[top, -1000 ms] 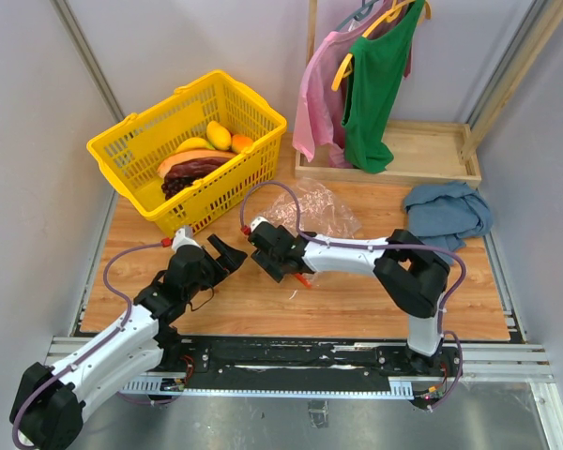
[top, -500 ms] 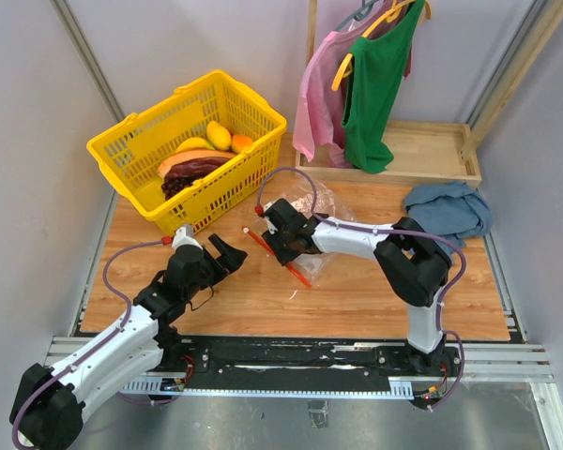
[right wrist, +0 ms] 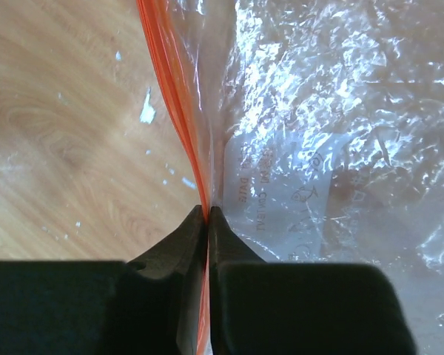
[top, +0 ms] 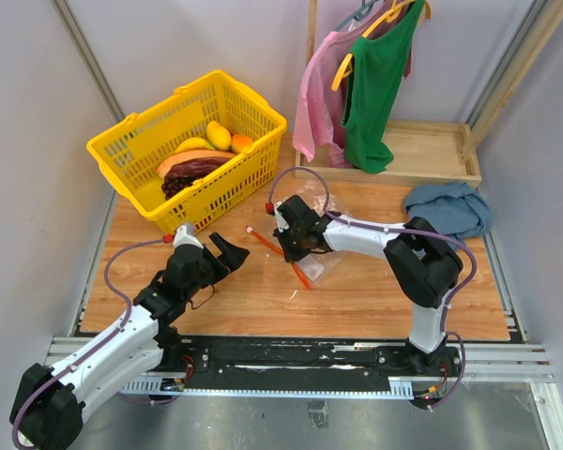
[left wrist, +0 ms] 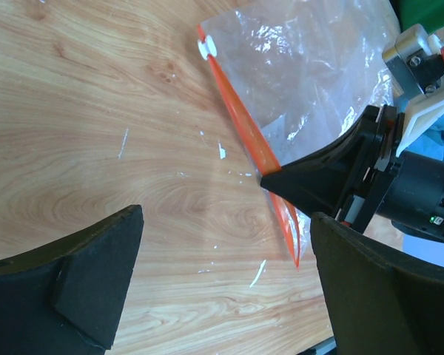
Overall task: Place the food in the zip-top bag and seal the zipper
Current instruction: Pick up the zipper food storage bag at the center of the board.
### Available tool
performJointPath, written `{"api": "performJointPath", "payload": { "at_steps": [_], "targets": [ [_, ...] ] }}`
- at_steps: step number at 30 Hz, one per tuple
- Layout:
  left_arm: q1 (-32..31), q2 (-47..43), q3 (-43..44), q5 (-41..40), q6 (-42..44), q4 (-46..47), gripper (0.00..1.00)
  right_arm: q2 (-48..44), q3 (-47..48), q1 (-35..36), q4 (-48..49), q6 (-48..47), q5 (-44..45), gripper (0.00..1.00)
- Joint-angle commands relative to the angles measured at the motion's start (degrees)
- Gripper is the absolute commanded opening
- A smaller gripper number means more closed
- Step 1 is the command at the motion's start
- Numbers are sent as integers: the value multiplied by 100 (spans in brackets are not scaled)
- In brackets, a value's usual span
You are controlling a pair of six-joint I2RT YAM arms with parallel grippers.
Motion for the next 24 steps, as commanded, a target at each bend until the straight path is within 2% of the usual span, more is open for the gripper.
{"api": "performJointPath", "payload": {
  "at_steps": [1,5,9,14,18,24],
  "targets": [
    [35,36,-19,217,-84,399,98,-587,-242,-18,-139,226,-197,5],
    [39,244,71,439,-183,712,97,-1061,-528,-16,195,641,-252,4],
    [39,538,94,784,-220,1188,90,-1532,-1007,-19,890,1184,-538,4],
    [39,730,48,1155,-293,1755,81,-1801,-1312,-8,1286,1529,-670,4],
    [39,867,53,1340,-342,2188,71,-1863,-1420,34,1509,1626,-867,5],
    [39,1243,173,1379,-401,2364,51,-1959,-1596,56,1897,1826,-1149,5]
  ]
}}
